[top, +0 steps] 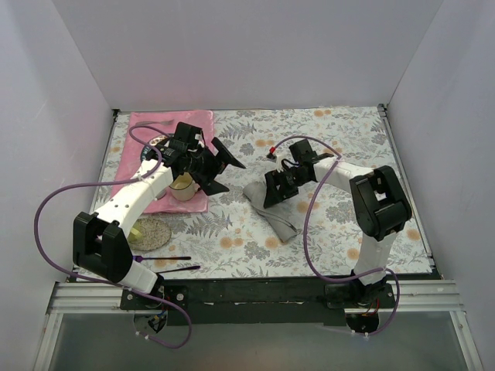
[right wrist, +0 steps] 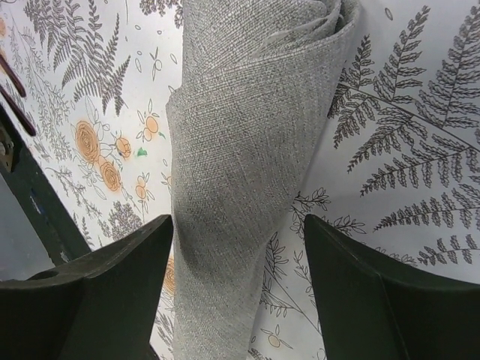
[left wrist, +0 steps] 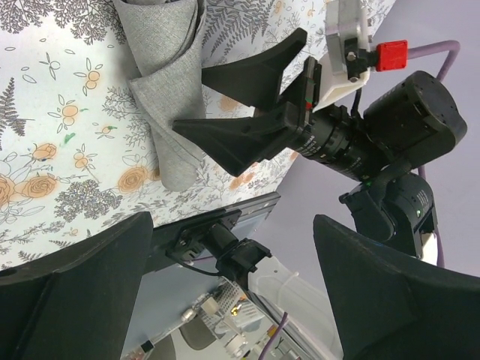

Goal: Fold the napkin, place the utensils inside, and roll it up
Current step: Roll the napkin with the utensil

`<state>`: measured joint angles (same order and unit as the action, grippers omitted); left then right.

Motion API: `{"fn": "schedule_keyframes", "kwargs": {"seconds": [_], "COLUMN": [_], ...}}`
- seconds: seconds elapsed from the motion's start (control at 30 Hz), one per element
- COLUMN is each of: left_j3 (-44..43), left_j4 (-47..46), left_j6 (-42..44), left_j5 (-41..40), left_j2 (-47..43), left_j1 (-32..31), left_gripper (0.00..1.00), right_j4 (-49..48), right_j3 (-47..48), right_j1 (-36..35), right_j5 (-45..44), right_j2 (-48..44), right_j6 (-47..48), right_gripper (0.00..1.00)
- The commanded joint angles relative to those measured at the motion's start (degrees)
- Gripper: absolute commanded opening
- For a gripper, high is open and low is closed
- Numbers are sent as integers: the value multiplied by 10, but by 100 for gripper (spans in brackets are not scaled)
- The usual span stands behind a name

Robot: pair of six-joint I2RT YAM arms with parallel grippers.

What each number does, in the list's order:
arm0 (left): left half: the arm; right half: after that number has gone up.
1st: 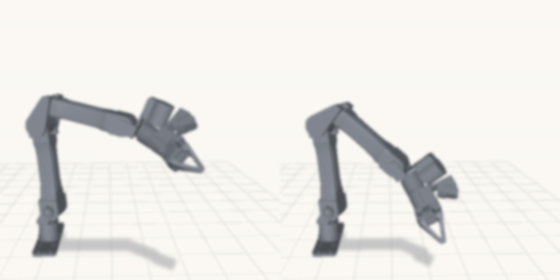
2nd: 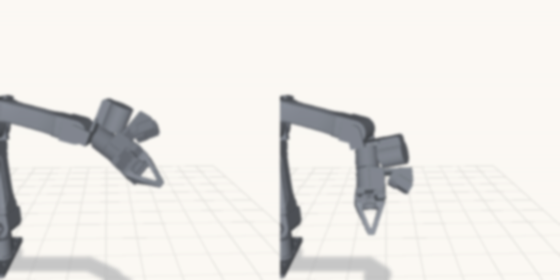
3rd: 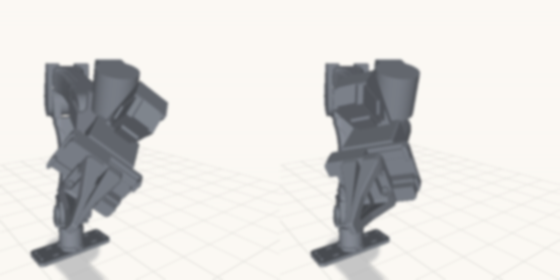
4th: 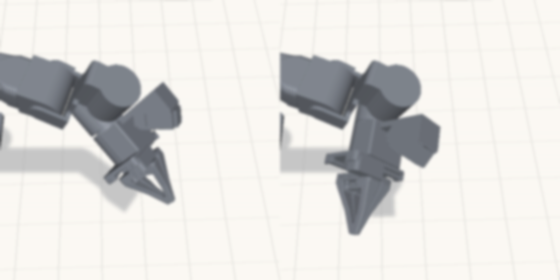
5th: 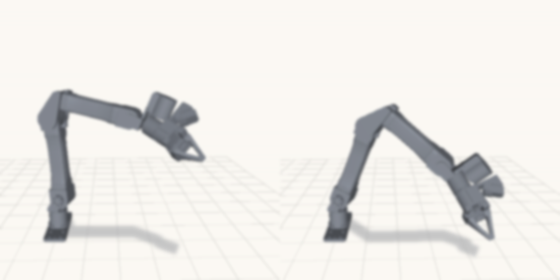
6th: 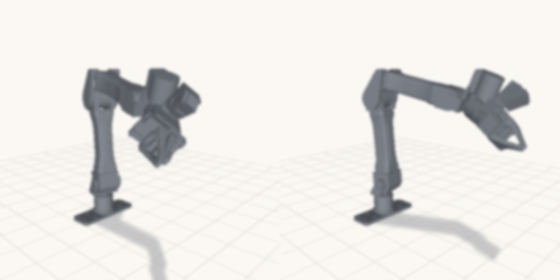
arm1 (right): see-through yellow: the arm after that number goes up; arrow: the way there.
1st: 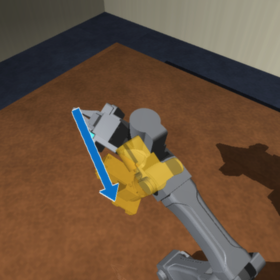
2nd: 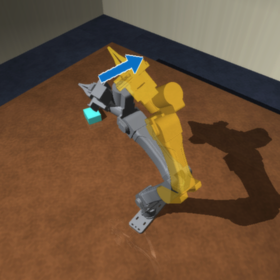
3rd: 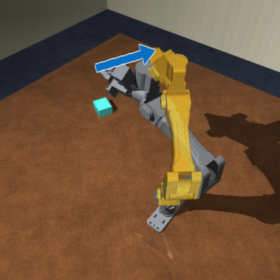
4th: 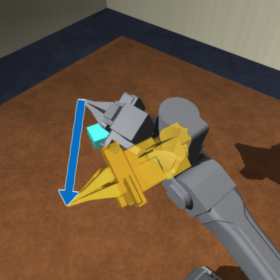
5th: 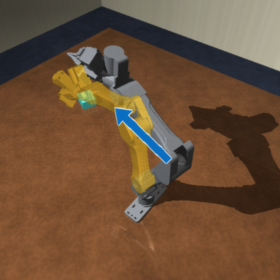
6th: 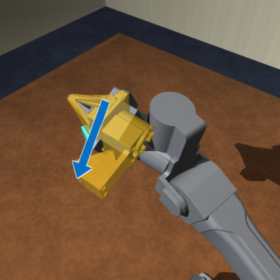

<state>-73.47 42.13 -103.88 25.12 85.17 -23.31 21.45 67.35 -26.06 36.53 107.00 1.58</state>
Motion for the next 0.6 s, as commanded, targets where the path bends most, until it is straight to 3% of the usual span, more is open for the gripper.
{"fn": "schedule_keyframes", "kwargs": {"seconds": [0.0, 0.27, 0.57], "left_j3": [-3, -2, -9], "left_j4": [-8, -6, 1], "left_j6": [-7, -8, -10], "left_j5": [21, 21, 19], "left_j2": [-25, -29, -32], "left_j1": [5, 6, 11], "left_gripper": [87, 87, 87], "right_j4": [-6, -11, 10], "right_j3": [6, 9, 20], "right_j1": [-14, -28, -48], "right_j5": [17, -4, -1], "right_j2": [18, 31, 51], "right_j6": [7, 4, 52], "right_gripper": [78, 74, 52]}}
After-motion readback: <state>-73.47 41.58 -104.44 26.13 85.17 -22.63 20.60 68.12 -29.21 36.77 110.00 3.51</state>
